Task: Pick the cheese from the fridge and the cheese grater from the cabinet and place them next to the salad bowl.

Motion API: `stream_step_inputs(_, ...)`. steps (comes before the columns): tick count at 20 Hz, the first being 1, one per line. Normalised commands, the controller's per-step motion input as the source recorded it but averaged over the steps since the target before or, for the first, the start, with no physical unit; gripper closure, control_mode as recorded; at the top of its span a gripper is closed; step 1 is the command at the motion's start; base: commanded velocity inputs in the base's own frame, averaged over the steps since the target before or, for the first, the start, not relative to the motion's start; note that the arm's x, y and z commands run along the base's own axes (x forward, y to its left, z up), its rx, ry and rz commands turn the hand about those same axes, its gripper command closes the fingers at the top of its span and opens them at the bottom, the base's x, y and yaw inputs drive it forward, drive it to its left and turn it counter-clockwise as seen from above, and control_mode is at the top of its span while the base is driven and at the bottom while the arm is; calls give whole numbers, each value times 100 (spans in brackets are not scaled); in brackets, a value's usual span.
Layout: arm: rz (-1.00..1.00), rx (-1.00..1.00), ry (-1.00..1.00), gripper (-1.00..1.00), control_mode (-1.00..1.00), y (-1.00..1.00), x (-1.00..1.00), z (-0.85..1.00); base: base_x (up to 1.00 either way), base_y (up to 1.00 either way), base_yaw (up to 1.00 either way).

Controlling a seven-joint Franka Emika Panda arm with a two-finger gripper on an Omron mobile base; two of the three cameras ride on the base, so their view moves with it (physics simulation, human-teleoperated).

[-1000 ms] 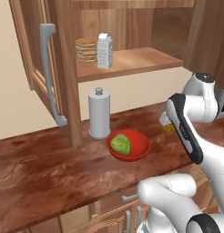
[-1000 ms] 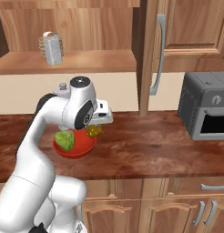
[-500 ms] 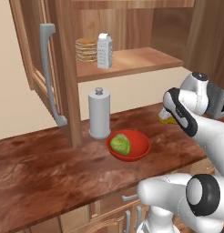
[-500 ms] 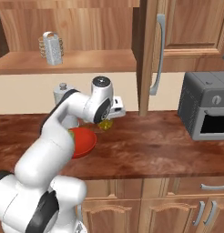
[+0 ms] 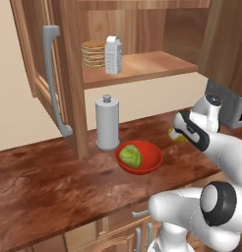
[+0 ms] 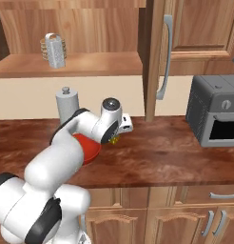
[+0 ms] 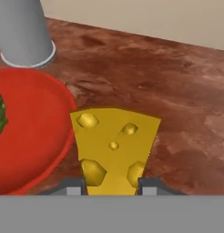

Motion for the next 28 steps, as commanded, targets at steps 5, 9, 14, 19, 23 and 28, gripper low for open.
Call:
stream_step_inputs(5,23,0,-4,100,-100,0,0,-53,0,0,0)
stream_step_inputs(9,34,-2,0,100,-100,-1,0,10,0,0,0)
stream_step_inputs(14,32,-3,1,100,-100,-12,0,34,0,0,0)
stream_step_inputs(19,18,0,0,100,-100,-8,4,0,0,0,0)
stream_step_inputs(23,4,0,0,100,-100,0,0,-24,0,0,0)
stream_step_inputs(28,4,0,0,100,-100,0,0,-14,0,0,0)
